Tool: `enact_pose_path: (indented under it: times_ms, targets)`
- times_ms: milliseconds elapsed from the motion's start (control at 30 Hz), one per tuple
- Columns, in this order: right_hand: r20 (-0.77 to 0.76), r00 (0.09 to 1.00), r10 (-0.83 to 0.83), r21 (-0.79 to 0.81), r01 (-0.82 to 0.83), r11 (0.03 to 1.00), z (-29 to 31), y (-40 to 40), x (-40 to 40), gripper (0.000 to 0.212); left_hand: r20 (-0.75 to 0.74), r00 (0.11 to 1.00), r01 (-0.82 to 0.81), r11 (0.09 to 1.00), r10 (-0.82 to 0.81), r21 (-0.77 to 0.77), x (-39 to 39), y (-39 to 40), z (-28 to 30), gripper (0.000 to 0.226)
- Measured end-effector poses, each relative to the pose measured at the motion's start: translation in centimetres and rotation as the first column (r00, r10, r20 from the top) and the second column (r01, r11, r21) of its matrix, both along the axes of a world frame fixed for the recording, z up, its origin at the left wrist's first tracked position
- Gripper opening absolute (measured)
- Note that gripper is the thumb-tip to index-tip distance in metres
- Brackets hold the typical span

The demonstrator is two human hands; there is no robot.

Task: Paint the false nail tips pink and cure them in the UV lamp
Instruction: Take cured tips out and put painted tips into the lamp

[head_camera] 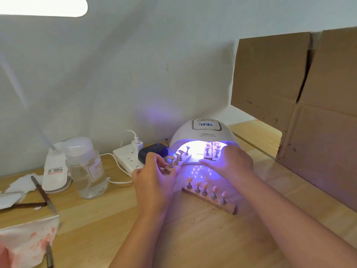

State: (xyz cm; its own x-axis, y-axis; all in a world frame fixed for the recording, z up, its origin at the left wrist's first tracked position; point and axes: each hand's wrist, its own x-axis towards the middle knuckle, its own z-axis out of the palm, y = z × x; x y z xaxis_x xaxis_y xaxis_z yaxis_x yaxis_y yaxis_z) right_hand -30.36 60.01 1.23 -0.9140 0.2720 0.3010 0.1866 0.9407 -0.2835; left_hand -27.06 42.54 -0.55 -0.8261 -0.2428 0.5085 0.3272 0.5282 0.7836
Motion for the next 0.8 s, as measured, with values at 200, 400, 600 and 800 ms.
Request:
enact_pose_path:
  times_ms: [200,400,600,800]
  targets:
    - [-0.051,0.999,-0.002,0.083,0.006,0.997,-0.3,2.1,2.6,0.045,-0.003,1.000,0.025,0.998,-0.025,-0.054,-0.6,0.8,0.6,0.034]
    - [-0.156,0.987,0.042,-0.042,-0.049,0.998,-1.7,2.9,3.7,0.026,0.052,0.996,0.078,0.989,-0.072,-0.129,-2.4,2.8,1.1,0.038]
    - [-0.206,0.976,0.068,-0.161,-0.102,0.982,-2.1,3.2,3.7,0.022,0.138,0.987,0.109,0.972,-0.081,-0.208,-3.5,3.9,0.8,0.039]
    - [-0.224,0.973,0.050,-0.241,-0.105,0.965,-2.3,3.7,3.5,0.022,0.242,0.966,0.137,0.973,-0.091,-0.184,-4.3,3.9,0.5,0.026]
